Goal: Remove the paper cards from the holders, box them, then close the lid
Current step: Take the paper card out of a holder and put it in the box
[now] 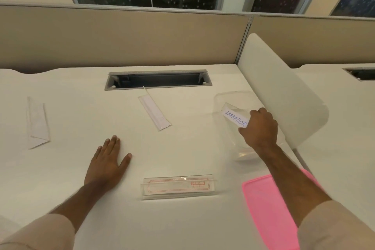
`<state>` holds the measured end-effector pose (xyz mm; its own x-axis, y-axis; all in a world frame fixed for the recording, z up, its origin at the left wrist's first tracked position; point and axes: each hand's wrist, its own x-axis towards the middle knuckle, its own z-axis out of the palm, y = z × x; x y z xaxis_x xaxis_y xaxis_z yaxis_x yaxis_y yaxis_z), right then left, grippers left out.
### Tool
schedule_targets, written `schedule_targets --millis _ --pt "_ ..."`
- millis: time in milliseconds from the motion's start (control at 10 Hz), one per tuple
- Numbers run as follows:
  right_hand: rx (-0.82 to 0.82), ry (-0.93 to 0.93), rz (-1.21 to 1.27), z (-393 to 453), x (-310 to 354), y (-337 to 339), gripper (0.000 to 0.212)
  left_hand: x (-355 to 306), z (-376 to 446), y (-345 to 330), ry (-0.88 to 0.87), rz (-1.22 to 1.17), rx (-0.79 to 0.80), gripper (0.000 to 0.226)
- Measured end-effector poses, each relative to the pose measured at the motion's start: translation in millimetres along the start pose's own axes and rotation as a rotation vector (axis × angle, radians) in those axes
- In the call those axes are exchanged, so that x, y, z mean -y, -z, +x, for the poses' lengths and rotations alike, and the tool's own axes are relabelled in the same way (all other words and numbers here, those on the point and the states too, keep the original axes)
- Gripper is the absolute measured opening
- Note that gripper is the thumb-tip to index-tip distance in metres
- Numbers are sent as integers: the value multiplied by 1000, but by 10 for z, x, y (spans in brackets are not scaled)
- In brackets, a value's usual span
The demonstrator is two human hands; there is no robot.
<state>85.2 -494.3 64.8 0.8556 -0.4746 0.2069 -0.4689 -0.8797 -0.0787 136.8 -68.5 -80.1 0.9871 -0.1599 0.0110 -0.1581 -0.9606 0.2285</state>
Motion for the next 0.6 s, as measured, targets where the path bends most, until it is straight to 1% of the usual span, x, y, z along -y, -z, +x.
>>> schedule_targets --millis 100,200,300,500,600 --pt "151 -108 15 17 26 -95 54 -2 1 1 3 -1 -3 77" --pt "308 -219 107 51 53 -162 59 -3 -1 -2 3 -4 -3 77" --pt "359 -234 161 68 56 -247 43 1 -1 -5 3 -6 -5 77" --pt "397 -257 252 104 60 -286 27 6 -1 -7 3 2 -7 77" --pt "416 -257 286 113 54 -283 22 10 1 -15 3 -1 -9 77"
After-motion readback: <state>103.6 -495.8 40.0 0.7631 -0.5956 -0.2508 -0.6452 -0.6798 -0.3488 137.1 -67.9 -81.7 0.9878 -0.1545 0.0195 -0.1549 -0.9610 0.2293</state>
